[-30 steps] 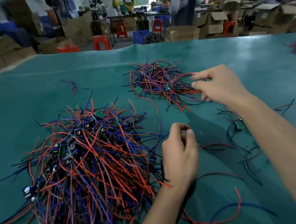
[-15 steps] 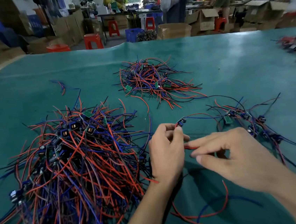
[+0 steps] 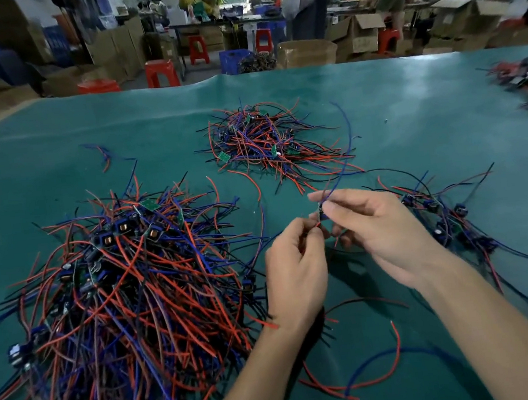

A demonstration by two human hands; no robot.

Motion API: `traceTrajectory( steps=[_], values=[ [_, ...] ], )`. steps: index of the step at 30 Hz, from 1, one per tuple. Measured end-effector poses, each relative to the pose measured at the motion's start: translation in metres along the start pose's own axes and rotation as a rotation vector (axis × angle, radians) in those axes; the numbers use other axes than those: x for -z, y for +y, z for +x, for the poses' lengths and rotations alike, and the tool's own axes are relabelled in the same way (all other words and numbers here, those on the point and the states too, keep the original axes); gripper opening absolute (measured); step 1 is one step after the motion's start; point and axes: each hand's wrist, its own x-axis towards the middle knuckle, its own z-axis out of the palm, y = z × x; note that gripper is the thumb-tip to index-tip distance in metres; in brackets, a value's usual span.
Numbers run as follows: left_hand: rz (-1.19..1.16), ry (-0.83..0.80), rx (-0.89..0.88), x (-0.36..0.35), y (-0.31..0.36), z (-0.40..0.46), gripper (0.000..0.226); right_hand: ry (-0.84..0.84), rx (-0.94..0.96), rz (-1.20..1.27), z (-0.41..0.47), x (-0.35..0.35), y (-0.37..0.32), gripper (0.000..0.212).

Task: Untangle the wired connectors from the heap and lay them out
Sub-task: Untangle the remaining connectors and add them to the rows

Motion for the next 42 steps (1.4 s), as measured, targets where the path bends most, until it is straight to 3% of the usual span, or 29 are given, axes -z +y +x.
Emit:
traceTrajectory(
  steps=[5,9,12,17,19,23,30,32,34,38,42],
  values=[
    [0.05,-0.065,-0.086,0.001,0.001,-0.002,0.021,0.11,-0.047,0.205,0.0,0.006,-0.002,0.025],
    [0.04,-0.067,-0.087,0.0,0.0,-0.001,0.015,0.162,-0.018,0.233,0.0,0.011,-0.001,0.026],
    [0.042,-0.074,-0.094,-0.001,-0.001,0.0,0.014,0.103,-0.034,0.214,0.0,0.014,0.0,0.027],
    [0.044,-0.078,-0.102,-0.002,-0.004,0.0,0.014,-0.01,-0.042,0.176,0.0,0.023,-0.003,0.009],
    [0.025,-0.09,-0.094,-0.003,-0.005,0.0,0.014,0.067,0.012,0.079,0.0,0.025,-0.003,0.003],
    [-0.006,-0.11,-0.077,-0.003,-0.007,0.0,0.014,0.27,0.107,0.031,0.003,0.031,-0.006,0.012],
    [-0.002,-0.006,-0.075,-0.001,-0.007,-0.002,0.017,0.765,0.131,0.635,0.001,0.067,-0.016,0.014],
    [-0.065,0.071,-0.04,-0.001,-0.008,0.001,0.02,0.812,0.092,0.593,-0.001,0.064,-0.017,0.017],
    [-0.106,0.103,-0.013,0.0,-0.009,0.002,0.021,0.672,0.007,0.38,-0.005,0.049,-0.011,0.016],
    [-0.135,0.026,-0.013,-0.001,-0.006,0.002,0.023,0.115,-0.064,0.014,-0.01,-0.001,0.004,0.012],
    [-0.024,-0.08,-0.045,0.0,-0.005,0.001,0.025,0.101,0.093,-0.018,-0.01,-0.01,0.011,0.012]
  ],
)
